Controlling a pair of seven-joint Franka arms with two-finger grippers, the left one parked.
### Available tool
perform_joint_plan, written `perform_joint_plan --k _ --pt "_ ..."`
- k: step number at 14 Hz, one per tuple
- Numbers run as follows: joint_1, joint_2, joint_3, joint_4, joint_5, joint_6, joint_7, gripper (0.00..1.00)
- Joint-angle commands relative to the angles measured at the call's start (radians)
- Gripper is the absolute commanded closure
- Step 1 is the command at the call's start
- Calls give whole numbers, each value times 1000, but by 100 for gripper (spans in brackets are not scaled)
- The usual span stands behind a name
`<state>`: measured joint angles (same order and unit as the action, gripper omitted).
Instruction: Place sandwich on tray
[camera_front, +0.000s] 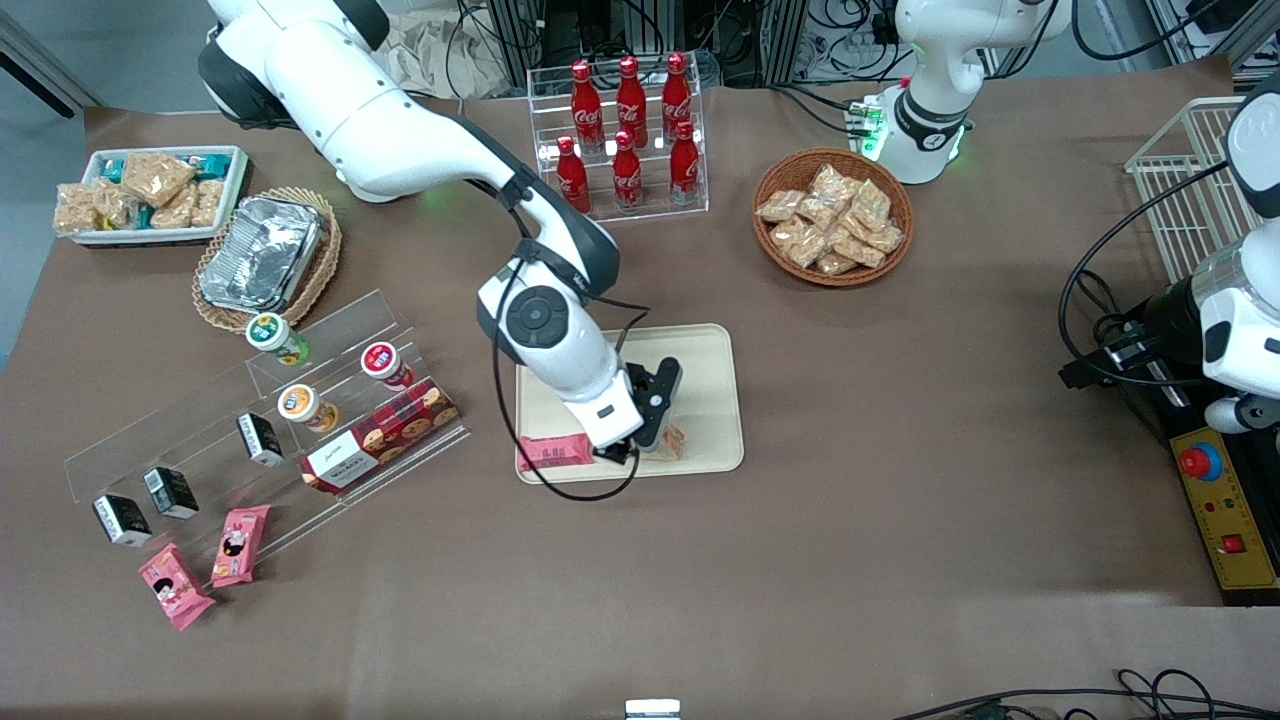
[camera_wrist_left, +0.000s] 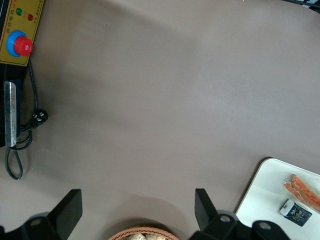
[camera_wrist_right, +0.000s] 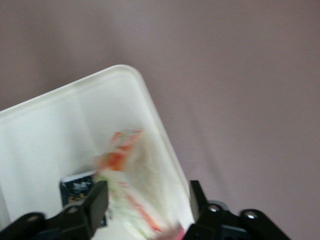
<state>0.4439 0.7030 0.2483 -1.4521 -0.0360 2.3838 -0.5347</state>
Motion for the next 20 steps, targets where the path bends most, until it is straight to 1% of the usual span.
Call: perform_joint_plan --k 1,2,4,5,7,10,13,16,18,20 --pt "-85 -121 13 -5 65 -168 25 0" --pt "-91 -187 3 -13 94 -240 91 0" --pt "-94 -262 -24 -11 88 -365 296 0" --pt "-94 -293 -36 -13 85 -400 347 0" --pt "-94 -345 -72 -8 39 -474 355 0" --pt "-103 -430 -164 -7 39 -589 355 0" --pt "-145 -480 -243 -4 48 -676 354 0" --pt "-213 -514 -277 1 47 -736 354 0" --pt "-290 -530 -280 3 54 -774 351 0" --pt "-341 -540 -282 3 53 -799 346 0"
